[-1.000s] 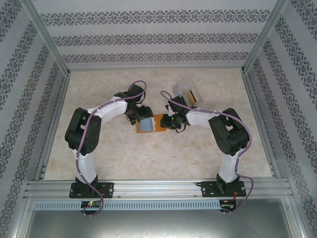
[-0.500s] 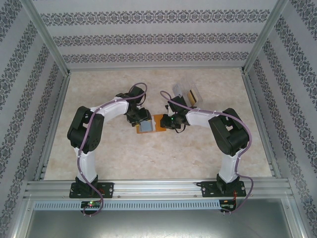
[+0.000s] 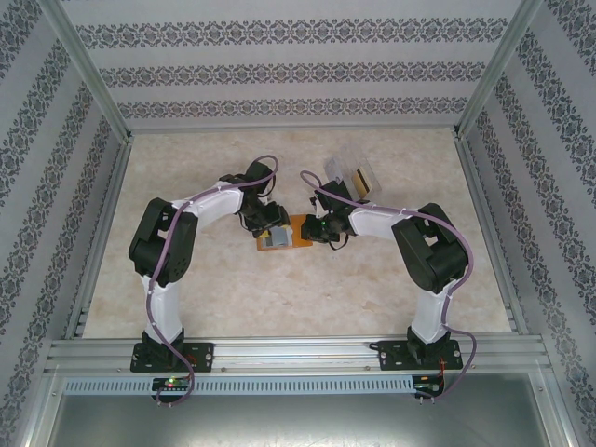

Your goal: Take the credit cards out of the card holder

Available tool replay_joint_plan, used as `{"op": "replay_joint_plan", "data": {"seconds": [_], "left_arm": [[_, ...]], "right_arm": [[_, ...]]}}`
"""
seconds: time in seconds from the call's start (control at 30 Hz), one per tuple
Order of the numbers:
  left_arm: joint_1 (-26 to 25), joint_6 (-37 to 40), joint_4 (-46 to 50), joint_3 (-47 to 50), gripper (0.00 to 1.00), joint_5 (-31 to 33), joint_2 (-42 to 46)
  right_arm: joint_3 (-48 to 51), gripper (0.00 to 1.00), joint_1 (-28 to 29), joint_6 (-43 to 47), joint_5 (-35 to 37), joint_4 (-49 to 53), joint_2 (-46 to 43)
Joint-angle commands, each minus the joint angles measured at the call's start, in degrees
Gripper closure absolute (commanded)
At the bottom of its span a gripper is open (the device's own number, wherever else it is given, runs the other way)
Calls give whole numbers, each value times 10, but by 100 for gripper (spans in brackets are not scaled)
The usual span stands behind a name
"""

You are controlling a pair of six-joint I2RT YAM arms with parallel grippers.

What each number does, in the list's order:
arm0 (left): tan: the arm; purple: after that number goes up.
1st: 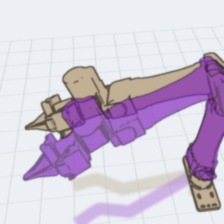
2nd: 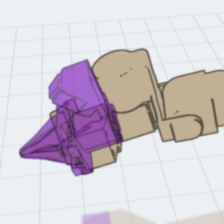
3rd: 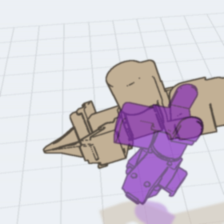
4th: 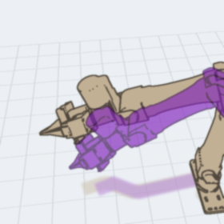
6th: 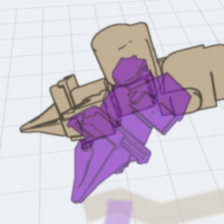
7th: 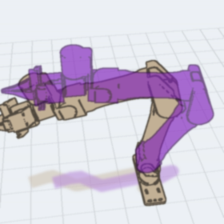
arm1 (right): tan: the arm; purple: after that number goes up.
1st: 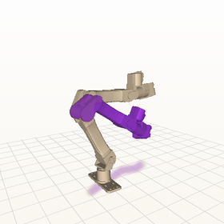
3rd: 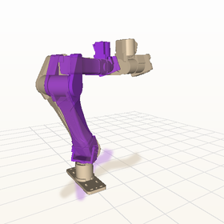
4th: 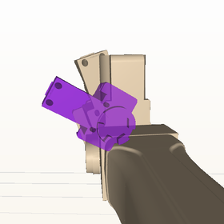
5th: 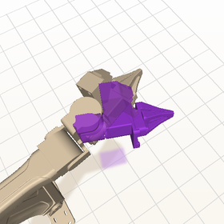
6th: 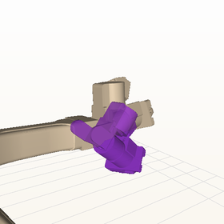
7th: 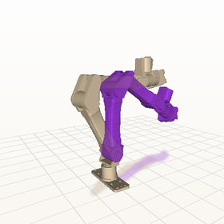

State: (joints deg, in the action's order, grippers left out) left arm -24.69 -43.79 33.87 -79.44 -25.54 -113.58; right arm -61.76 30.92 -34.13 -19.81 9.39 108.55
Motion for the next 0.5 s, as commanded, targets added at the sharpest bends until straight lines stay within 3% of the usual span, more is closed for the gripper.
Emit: {"op": "replay_joint_plan", "data": {"seconds": [0.0, 0.47], "left_arm": [[-2, 4, -35, -16, 44, -69, -10], [-2, -15, -119, -11, 48, -140, -9]], "right_arm": [[4, 81, 9, 9, 14, 21, 14], [40, 81, 4, -4, 10, -28, -26]]}}
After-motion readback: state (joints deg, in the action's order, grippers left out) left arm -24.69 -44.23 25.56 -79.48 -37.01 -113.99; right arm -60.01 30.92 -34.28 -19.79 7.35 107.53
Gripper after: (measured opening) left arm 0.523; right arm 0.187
